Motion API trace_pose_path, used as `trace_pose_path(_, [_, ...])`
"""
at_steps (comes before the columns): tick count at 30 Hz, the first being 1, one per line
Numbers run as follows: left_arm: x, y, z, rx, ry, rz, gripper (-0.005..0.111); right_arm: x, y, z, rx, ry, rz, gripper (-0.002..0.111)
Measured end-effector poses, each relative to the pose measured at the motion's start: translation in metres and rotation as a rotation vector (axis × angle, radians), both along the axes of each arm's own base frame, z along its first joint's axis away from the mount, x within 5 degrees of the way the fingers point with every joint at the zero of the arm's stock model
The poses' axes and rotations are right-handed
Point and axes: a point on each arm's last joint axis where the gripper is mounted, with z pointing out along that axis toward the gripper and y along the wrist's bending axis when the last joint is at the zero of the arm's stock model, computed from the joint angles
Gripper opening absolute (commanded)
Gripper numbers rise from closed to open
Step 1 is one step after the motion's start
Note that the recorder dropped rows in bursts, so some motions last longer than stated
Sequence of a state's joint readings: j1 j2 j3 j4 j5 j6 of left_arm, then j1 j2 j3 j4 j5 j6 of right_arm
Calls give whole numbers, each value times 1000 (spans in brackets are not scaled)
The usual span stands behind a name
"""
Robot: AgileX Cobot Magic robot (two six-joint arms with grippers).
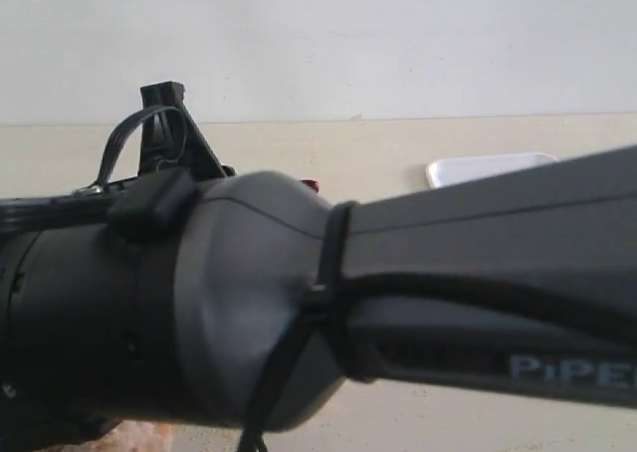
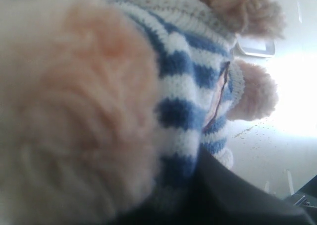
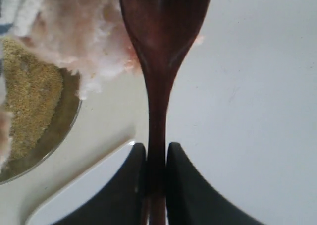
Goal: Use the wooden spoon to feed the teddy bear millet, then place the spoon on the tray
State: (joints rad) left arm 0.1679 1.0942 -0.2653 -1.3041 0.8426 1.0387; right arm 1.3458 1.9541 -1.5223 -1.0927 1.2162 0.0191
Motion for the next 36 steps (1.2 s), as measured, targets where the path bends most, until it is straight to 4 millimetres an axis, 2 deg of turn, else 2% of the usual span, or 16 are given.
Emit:
trace_pose_path(2, [0, 0, 0, 3, -5, -4, 5, -2, -4, 10, 31, 9, -6, 0])
trace_pose_path(8, [0, 0, 0, 17, -23, -21, 5, -10, -28, 57, 169, 47, -16, 0])
trace_pose_path(11, [0, 0, 0, 26, -36, -33, 5, -12, -48, 79, 276, 154, -59, 0])
trace_pose_path(14, [0, 0, 0, 34, -46, -42, 5, -3, -76, 97, 382, 299, -135, 0])
trace_pose_path(18, [0, 0, 0, 37, -52, -47, 5, 8, -108, 111, 489, 497, -204, 0])
trace_pose_path(21, [0, 0, 0, 45, -62, -57, 5, 13, -124, 119, 568, 591, -237, 0])
trace_pose_path(26, [4, 2, 3, 58, -88, -40, 5, 22, -134, 115, 588, 631, -282, 0])
trace_pose_path(31, [19, 5, 19, 61, -159, -6, 5, 21, -138, 92, 483, 654, -278, 0])
trace_pose_path(36, [29, 12, 27, 147, -239, 44, 5, 28, -148, 68, 341, 573, -294, 0])
